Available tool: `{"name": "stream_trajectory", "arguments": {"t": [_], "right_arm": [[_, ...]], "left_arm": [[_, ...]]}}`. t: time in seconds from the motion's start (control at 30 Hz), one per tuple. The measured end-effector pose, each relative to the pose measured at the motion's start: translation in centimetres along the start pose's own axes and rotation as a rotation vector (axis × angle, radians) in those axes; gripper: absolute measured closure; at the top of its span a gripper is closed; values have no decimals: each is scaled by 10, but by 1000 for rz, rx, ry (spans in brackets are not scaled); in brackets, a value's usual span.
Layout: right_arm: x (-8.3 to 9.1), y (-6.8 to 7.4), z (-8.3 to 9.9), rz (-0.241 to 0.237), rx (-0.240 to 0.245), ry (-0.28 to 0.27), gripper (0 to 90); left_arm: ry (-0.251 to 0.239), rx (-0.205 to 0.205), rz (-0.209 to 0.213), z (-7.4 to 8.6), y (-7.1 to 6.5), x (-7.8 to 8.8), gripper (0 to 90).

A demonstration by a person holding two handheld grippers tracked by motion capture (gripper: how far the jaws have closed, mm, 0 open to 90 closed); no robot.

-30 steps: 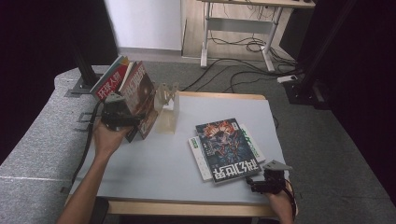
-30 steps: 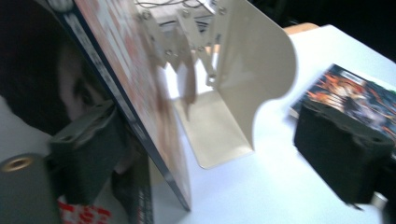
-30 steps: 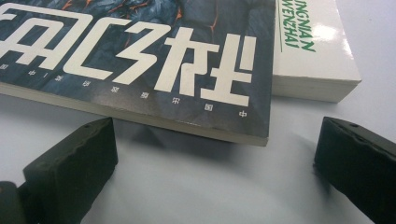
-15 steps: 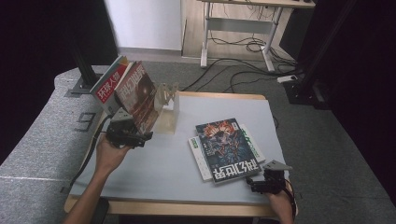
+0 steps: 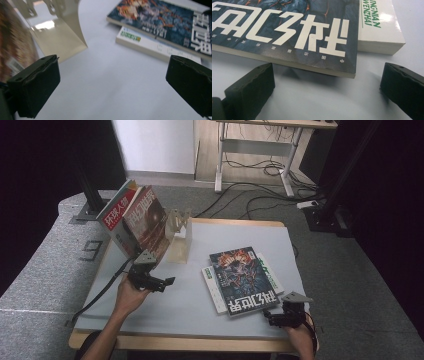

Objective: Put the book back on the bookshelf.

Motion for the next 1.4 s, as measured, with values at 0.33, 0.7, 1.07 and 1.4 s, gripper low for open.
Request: {"name": "stream_trajectory", "arguments": {"t": [0.33,0.7,1.07,1.4], "right_arm": [[0,0,0,0,0,-1,0],[0,0,0,1,0,-2,0],[0,0,0,0,2,1,0],[0,2,0,12,2,7,0]], "left_arm": [[55,-15,55,29,-13,-34,0],[132,-49,72,51,-26,-60,0],[152,-62,58,51,-28,-62,9],[154,-64,42,51,-29,-62,30]]}}
Point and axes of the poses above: each handheld gripper's, and its own axes: x roughly backward along the jaws, z roughly out of its underside, y roughly to its left, the point moved 1 cm from there along -x, roughly forward along the jaws, and after that the axes turned 13 degrees about -x, right-handed, at the moved point
